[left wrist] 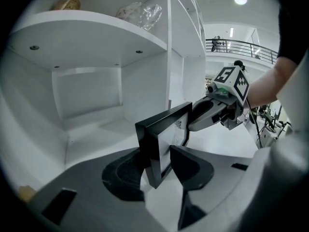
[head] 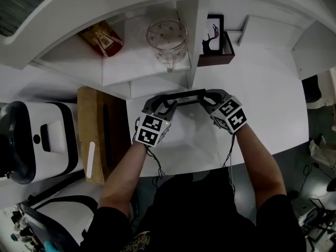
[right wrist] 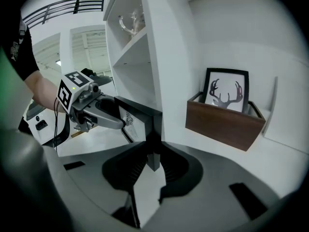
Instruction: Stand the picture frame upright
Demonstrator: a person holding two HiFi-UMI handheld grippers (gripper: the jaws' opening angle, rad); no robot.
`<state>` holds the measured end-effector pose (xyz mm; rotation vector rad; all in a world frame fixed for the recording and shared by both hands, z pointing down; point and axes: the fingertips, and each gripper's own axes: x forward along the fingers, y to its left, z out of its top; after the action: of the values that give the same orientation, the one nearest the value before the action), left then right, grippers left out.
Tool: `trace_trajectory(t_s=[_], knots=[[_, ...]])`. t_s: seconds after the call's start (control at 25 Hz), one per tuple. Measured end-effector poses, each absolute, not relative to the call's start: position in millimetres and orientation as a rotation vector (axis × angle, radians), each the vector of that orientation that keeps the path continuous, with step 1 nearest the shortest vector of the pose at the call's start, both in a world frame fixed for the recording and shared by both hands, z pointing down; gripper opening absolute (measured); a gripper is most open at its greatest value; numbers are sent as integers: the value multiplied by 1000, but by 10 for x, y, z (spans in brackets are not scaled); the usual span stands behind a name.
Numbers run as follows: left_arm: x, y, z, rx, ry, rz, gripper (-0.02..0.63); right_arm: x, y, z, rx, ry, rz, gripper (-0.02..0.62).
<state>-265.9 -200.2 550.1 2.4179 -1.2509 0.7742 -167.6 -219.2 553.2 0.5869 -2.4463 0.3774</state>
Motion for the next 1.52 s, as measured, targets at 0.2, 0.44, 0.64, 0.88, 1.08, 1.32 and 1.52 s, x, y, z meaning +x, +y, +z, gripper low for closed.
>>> trace_trajectory(t_s=[0.2, 0.44, 0.64, 0.88, 1.08, 1.32, 1.52], knots=[[-2684, -2088, 5567, 2419, -1247, 792, 169, -1705, -2271, 5614, 591, -2436, 385, 75], [-2695, -2163, 5651, 2411, -1240, 801, 169, -1715, -2346, 5697, 600, -2426, 397, 75], [-2694, -2203, 5677, 2403, -1238, 809, 169, -1716, -2385, 5744, 590, -2419, 409, 75], [-2716, -2230, 5728, 2381, -1242, 791, 169, -1736, -2429, 5762, 565, -2412, 398, 75], [-2732, -2259, 5753, 2369, -1232, 774, 169, -1748, -2457, 5766, 564, -2416, 409, 75], [-2737, -2304, 5758, 2381, -1215, 775, 170, -1754, -2480, 5772, 569, -2426, 422, 77], [-2735, -2305, 5765, 2378, -1211, 773, 172, -1749, -2477, 5781, 571, -2427, 438, 77]])
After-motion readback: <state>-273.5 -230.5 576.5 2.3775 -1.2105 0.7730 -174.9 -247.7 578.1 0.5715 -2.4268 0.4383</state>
